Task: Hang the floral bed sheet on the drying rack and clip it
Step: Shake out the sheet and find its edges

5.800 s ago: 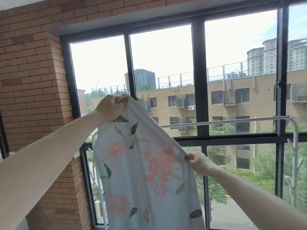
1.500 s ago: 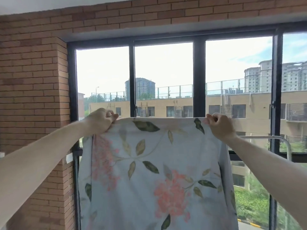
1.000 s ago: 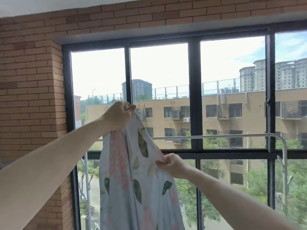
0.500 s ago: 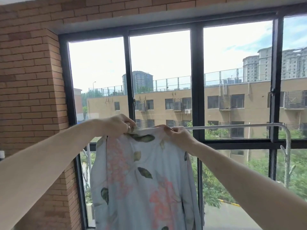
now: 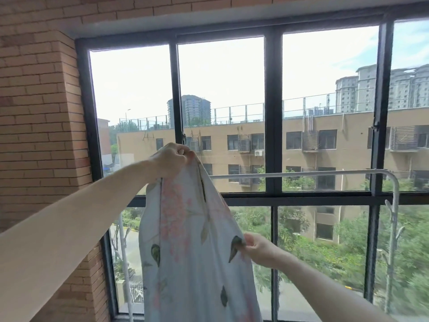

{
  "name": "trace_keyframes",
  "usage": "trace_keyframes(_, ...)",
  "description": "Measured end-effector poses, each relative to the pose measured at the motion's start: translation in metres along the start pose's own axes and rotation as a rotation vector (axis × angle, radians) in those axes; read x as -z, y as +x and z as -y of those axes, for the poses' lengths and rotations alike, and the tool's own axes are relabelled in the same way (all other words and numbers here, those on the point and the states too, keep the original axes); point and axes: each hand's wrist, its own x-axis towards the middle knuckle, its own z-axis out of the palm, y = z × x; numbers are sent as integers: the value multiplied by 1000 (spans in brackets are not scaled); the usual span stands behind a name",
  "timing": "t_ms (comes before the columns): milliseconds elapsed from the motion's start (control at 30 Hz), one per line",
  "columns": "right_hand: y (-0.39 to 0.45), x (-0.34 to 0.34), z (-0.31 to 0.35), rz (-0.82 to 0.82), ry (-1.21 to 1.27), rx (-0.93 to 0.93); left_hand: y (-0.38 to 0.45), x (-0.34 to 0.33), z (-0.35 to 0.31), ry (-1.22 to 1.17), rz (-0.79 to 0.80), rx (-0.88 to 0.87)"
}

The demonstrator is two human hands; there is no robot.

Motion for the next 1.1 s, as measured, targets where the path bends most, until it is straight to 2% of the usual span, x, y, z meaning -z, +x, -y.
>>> trace_keyframes(67,-5,-33,-37,63,-63,-91,3,2,-3,-17,-47,-9)
trace_keyframes(133,-8,-58,-64,48,2,-146,5,3,-7,18,-98,-31)
trace_keyframes(233,2,-56,-78,-139,98,-207,5,8,-9,34,-146,-41)
trace_keyframes(300,7,-17,-51,-298,190,-247,5,19,0,40,-149,-39)
trace_keyframes(367,7,48,7,-502,348,-178,0,34,17,136,-124,6)
trace_keyframes(467,9,132,104,-867,466,124,-6,46,40,167,-98,64)
trace_keyframes(500,9,146,132,-886,408,242,-10,45,43,131,-86,70)
trace_keyframes(533,10,153,156,-824,268,316,-12,45,44,61,-78,83)
trace_keyframes(600,15,161,175,-694,-1,351,-14,47,41,-41,-40,120)
trace_keyframes(700,20,176,172,-860,-42,348,-20,61,43,46,43,81)
trace_keyframes(800,16,173,153,-772,-194,343,-25,70,46,182,169,41)
trace_keyframes(867,12,178,141,-853,-144,318,-26,71,47,117,134,33)
trace_keyframes(933,10,184,133,-901,-106,311,-20,68,56,57,-12,36)
trace_keyframes(1000,10,178,131,-772,-158,291,-13,65,57,29,-95,40)
trace_keyframes(1067,12,159,124,-626,-220,292,-12,62,52,3,-69,56)
trace_keyframes(1100,14,152,116,-601,-202,287,-9,62,52,10,-46,68)
